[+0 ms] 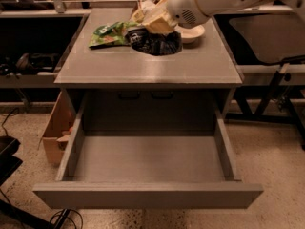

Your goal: Place blue chip bag into top drawer

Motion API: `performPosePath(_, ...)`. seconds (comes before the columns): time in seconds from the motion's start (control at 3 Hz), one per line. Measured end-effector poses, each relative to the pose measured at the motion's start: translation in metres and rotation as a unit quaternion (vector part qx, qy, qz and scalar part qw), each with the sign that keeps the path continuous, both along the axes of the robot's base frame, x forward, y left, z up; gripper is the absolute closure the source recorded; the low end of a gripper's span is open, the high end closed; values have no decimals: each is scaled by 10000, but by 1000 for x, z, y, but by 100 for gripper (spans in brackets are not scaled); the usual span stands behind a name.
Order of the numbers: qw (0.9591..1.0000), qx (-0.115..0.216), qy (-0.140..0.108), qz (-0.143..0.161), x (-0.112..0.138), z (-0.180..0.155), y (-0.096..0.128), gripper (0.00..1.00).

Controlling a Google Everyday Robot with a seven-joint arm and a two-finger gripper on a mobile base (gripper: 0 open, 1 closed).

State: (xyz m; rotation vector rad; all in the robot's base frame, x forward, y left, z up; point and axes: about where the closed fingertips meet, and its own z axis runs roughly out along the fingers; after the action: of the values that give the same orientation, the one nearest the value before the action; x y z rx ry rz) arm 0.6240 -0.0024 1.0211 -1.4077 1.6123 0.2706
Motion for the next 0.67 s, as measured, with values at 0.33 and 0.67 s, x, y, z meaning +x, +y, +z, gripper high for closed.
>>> performPosePath(0.33,9998,193,16,-68,-46,4,-12,100)
performPosePath(0.67,9981,423,395,218,-78,-41,-6,100)
